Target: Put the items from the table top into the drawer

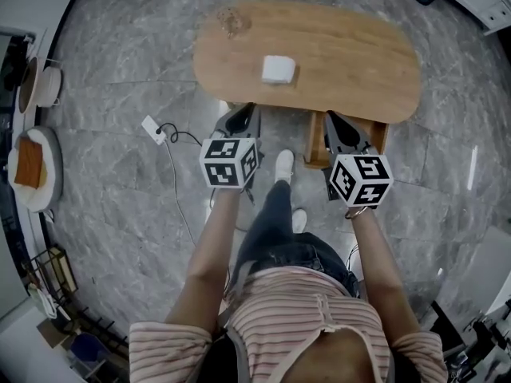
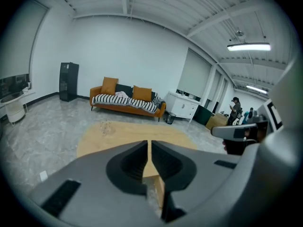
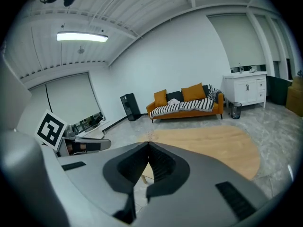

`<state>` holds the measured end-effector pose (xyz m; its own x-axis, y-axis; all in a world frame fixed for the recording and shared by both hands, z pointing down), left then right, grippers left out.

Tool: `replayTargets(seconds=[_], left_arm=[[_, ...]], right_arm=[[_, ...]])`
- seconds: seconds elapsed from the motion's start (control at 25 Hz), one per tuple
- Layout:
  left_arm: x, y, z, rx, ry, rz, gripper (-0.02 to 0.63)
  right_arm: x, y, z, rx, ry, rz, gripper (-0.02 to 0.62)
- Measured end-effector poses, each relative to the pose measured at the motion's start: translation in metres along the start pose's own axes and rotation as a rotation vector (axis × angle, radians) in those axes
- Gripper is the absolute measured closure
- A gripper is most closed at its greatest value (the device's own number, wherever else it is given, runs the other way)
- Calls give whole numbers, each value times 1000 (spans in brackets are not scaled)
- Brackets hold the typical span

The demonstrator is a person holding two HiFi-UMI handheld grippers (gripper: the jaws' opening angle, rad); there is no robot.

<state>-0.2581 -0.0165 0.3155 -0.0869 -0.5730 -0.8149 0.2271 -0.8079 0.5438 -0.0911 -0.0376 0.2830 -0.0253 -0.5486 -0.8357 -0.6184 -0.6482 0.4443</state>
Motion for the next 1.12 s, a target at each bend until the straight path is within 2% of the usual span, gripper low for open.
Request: replayTargets(seconds=[0.44, 0.8, 1.12], left_arm=[[-3, 88, 56, -29, -46, 105, 591], [-21, 149, 85, -37, -86, 186, 589], [-37, 197, 101, -46, -113, 247, 553]], right_arm=[[11, 98, -16, -11, -7, 97, 587], [-8, 156, -32, -24, 3, 173, 587], [-27, 190, -49, -30, 7, 240, 586]])
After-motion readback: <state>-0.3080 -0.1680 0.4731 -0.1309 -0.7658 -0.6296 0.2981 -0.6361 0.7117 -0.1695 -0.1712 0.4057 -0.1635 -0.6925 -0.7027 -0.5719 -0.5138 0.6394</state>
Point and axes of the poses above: the fingertips, and each gripper's own axes: y forward along the fingers, z to its left, x out of its top, the point moved 1 cm from there along -y, backward along the fingers, and after that the axes turned 2 degrees about y, right-handed, at the moved point
